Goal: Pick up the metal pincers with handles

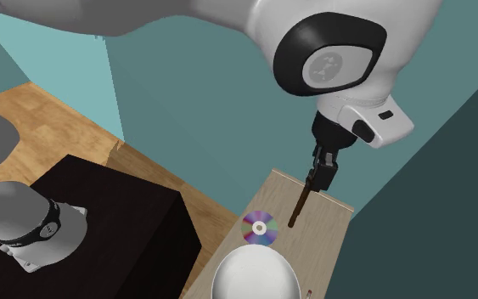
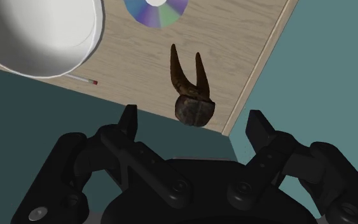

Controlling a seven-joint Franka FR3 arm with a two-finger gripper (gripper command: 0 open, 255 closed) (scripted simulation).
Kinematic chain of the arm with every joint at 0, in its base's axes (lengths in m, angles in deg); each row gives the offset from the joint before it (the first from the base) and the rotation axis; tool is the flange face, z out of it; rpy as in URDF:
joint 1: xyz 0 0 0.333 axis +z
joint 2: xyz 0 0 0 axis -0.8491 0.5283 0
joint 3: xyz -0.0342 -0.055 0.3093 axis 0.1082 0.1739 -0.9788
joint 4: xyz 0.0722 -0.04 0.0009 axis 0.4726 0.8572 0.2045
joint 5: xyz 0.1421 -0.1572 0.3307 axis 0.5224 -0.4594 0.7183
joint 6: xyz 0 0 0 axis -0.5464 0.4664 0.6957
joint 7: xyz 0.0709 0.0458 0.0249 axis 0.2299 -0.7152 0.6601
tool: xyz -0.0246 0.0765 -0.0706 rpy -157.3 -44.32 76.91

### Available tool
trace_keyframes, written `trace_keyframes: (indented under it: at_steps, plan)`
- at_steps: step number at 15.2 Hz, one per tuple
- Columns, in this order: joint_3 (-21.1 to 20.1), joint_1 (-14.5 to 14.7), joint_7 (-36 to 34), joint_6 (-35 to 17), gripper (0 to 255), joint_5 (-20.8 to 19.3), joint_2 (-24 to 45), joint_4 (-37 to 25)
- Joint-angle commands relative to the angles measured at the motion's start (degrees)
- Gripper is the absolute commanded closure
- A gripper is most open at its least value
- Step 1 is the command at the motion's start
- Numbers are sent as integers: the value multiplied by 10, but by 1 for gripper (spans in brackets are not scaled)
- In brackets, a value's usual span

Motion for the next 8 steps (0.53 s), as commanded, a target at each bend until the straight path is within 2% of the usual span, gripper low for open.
trace_keyframes:
  at_steps: [1,8]
  plan:
    - [1,3,-3,-9,0,-4,14,-4]
    - [4,3,-6,-45,0,-8,26,20]
